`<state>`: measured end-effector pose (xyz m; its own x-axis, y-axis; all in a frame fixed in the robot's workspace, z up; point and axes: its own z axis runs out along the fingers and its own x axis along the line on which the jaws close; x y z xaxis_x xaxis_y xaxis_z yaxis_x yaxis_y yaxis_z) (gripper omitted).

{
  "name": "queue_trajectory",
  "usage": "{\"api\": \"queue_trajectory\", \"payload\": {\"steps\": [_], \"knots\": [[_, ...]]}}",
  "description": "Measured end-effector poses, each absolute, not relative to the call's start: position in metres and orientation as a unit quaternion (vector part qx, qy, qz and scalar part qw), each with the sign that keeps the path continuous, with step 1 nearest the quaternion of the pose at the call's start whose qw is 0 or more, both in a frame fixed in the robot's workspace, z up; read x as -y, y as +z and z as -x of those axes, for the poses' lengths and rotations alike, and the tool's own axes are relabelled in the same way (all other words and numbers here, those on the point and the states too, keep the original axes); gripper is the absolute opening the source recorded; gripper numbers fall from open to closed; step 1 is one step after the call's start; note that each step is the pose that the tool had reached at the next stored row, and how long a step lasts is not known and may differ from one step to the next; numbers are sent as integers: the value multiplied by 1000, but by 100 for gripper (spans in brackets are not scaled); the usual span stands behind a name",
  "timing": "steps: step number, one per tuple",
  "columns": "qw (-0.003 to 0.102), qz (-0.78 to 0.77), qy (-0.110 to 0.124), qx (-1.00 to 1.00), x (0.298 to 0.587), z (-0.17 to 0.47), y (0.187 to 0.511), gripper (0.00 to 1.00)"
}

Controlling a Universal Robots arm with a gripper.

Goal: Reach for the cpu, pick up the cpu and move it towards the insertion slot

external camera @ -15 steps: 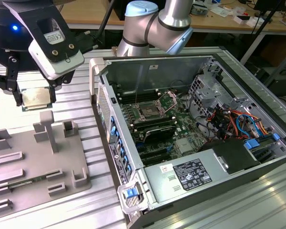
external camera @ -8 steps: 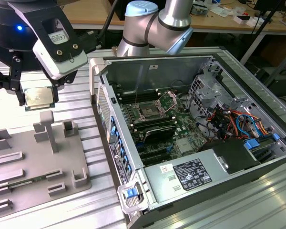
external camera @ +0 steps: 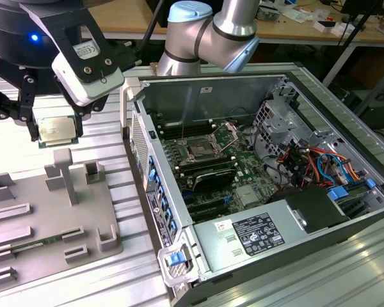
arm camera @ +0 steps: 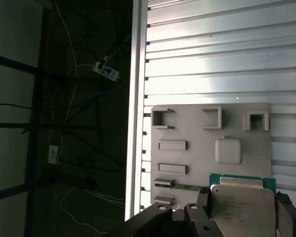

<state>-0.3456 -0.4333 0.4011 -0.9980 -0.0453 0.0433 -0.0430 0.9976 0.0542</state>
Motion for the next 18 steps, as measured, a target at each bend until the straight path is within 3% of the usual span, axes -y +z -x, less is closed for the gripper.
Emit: {"api": "queue_trajectory", "payload": {"steps": [18], "knots": [[22, -22, -26, 999, 433, 336, 401, 55]]}}
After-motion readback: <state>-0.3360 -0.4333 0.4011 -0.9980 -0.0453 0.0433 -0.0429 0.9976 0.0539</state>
